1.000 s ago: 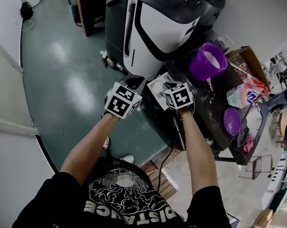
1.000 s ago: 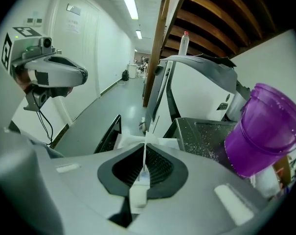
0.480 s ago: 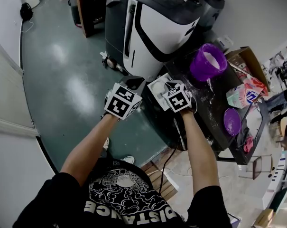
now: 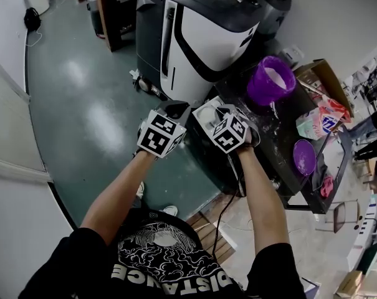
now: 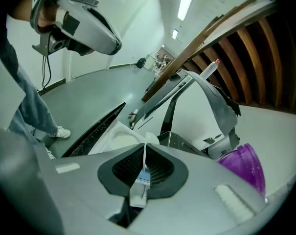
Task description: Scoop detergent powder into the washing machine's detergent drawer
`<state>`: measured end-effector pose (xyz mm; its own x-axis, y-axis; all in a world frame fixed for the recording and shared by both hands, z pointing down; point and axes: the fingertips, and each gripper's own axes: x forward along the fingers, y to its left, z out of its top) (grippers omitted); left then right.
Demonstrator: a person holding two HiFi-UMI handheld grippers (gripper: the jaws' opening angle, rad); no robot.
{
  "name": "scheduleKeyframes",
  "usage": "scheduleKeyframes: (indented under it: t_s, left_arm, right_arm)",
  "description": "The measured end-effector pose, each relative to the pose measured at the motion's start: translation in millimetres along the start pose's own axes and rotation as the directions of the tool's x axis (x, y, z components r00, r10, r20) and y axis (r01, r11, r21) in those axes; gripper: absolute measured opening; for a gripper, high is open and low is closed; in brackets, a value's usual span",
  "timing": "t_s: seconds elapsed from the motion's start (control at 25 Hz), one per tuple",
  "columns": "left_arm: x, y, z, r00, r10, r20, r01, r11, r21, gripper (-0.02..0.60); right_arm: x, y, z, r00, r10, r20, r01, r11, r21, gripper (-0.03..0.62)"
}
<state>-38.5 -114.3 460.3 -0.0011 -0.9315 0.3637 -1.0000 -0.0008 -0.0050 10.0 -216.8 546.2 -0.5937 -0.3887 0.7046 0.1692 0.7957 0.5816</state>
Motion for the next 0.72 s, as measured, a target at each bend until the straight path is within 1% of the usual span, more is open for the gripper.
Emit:
scheduleKeyframes:
  t_s: [0.2,0.28,0.32,0.4,0.52,0.6,0.72]
  left_arm:
    - [0,-3,1,1.0,-0.009,-0.003,0.009,1.0,-0.002,0.0]
    - [0,-3,0,1.0,-0.015,-0.004,0.015,1.0,-0.006,0.0]
    - [0,-3,0,1.0,-0.018,-0.005,0.018,1.0,-0.008,0.0]
    - [0,-2,0,1.0,-0.022,-0.009,0.022,1.0,-0.013,0.0]
    - [0,0,1,1.0,-0.027,-0.012,0.027,1.0,-0.015,0.0]
    - [2,1,4,0.999,-0.037,-0.006,0.037,0.999,-0.022,0.0]
    - [1,7,6,0.999,-0.038,-0.002,0.038,0.998,-0.045,0.0]
  right_arm:
    - [-3,2,1,0.999,-0.037,-0.014,0.035,0.993,-0.116,0.032]
    - [-3,3,2,0.999,-0.052,-0.014,0.05,0.99,-0.132,0.032]
    - [-4,2,2,0.998,-0.058,-0.011,0.057,0.991,-0.124,0.032]
    - [-7,0,2,0.998,-0.062,-0.005,0.061,0.996,-0.067,0.032]
    - [-12,-5,3,0.998,-0.055,0.005,0.055,0.997,0.062,0.034]
    - [-19,-10,1,0.998,-0.06,0.007,0.058,0.988,0.144,0.034]
    - [-30,-16,5,0.997,-0.068,0.027,0.058,0.963,0.263,0.034]
